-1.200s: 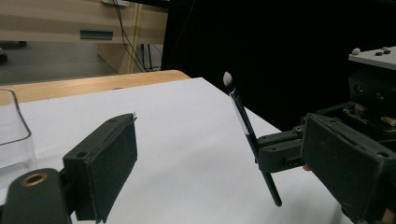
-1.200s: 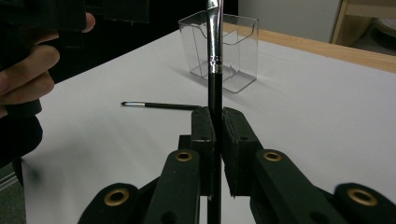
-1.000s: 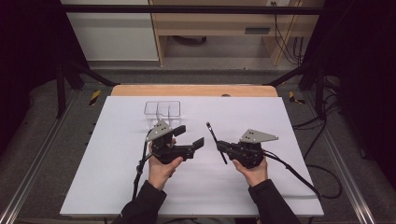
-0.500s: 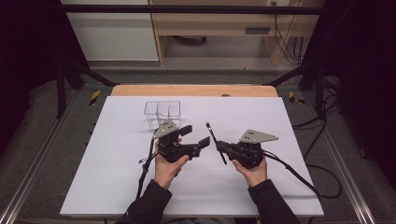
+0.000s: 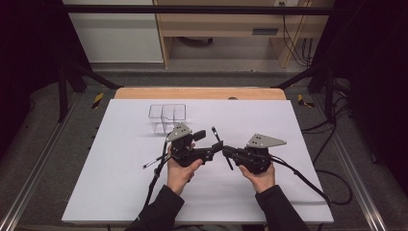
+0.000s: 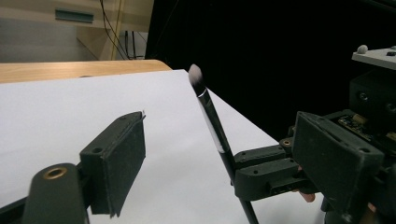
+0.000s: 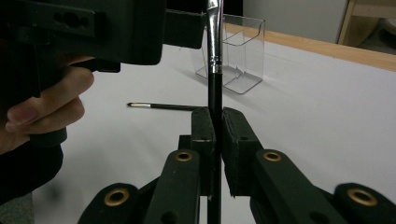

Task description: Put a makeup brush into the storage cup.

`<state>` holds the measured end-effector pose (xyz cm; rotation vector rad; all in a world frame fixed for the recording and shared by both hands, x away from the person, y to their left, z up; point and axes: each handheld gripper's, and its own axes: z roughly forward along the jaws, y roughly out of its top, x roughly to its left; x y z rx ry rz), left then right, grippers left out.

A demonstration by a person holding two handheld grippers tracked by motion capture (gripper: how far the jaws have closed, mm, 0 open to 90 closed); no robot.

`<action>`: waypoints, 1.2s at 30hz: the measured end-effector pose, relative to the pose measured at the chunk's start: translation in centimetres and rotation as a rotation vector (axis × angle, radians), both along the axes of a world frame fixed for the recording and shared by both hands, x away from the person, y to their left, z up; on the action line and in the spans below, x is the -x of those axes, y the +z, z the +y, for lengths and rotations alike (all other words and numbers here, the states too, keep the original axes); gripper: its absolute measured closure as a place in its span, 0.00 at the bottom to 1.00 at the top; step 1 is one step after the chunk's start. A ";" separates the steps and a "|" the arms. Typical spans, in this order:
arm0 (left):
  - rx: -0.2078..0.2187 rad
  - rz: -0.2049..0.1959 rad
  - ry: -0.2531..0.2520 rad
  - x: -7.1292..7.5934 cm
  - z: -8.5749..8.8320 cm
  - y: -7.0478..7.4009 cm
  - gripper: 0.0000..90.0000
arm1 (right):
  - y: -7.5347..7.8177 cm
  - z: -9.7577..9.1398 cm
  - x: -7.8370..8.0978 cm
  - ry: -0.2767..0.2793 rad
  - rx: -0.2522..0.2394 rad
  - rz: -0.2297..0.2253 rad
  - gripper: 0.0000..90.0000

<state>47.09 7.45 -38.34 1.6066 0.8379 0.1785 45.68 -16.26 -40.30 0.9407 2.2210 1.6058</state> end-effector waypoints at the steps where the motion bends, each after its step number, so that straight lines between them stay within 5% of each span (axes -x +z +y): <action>1: 0.002 0.002 -0.002 0.0 -0.1 0.0 0.21 | 0.0 0.0 0.0 0.000 -0.001 0.001 0.93; 36: 0.049 0.080 -0.017 -0.1 -1.1 -0.7 0.76 | 0.0 0.2 0.1 0.013 -0.010 -0.004 0.93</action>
